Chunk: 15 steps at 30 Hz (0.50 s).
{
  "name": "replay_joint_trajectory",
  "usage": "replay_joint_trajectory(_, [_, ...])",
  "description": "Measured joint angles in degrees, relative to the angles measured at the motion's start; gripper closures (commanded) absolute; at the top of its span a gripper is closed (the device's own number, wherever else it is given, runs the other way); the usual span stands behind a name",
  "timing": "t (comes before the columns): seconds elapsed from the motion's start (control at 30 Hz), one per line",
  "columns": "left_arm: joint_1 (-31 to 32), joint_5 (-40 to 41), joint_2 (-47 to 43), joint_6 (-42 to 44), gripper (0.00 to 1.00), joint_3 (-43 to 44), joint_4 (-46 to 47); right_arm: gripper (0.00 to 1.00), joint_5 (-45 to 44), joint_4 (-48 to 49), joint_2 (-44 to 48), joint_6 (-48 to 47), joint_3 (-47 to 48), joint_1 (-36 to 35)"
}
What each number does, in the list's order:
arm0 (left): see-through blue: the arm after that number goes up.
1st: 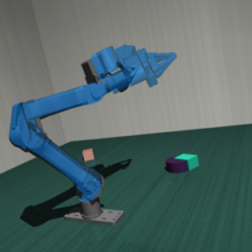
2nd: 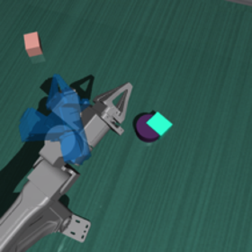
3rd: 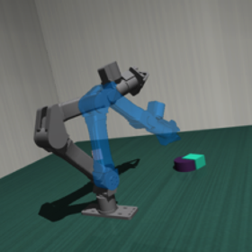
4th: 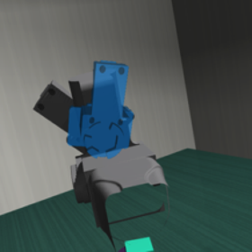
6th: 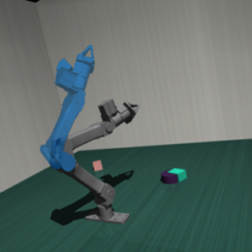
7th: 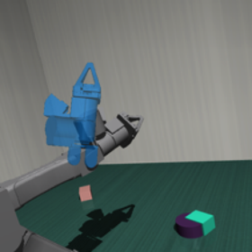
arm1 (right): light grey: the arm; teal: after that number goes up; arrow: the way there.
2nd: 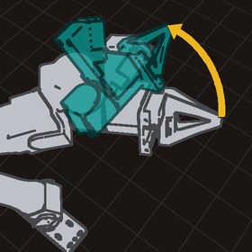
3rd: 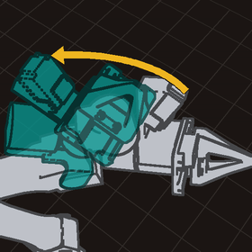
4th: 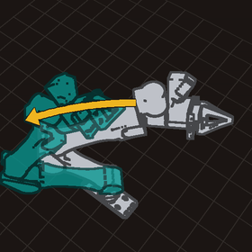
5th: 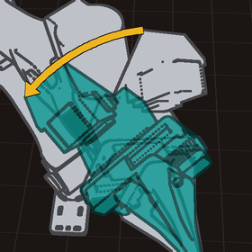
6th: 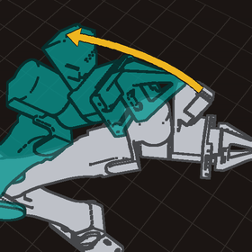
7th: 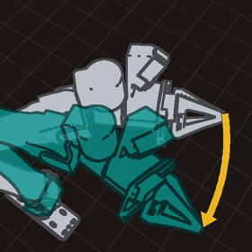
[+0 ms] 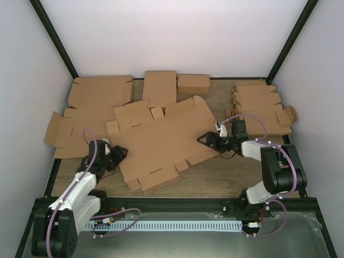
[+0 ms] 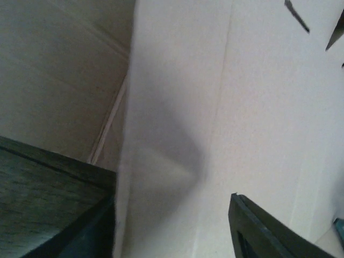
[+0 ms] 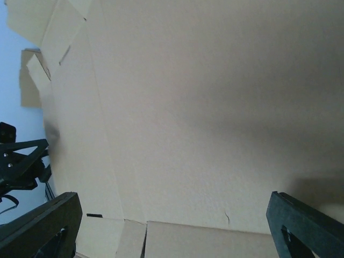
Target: Fold the paper box
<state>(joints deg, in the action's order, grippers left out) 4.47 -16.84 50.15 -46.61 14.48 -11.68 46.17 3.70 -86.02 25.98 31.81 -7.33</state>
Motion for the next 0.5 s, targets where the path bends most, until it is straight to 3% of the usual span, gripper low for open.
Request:
replay_joint_trajectory(0.1, [0.0, -1.4, 1.4, 2.6, 0.79, 2.1, -1.5, 0.04, 0.0, 1.0, -1.2, 0.0, -1.3, 0.0])
replay_joint_trajectory(0.23, [0.0, -1.9, -0.2, 5.6, 0.95, 7.9, -4.5, 0.04, 0.2, 3.2, -1.2, 0.2, -2.4, 0.0])
replay_joint_trajectory(0.5, [0.1, -1.8, 1.0, 13.6, 0.96, 25.6, -17.2, 0.03, 1.7, 2.0, 2.9, 0.4, -5.5, -1.7])
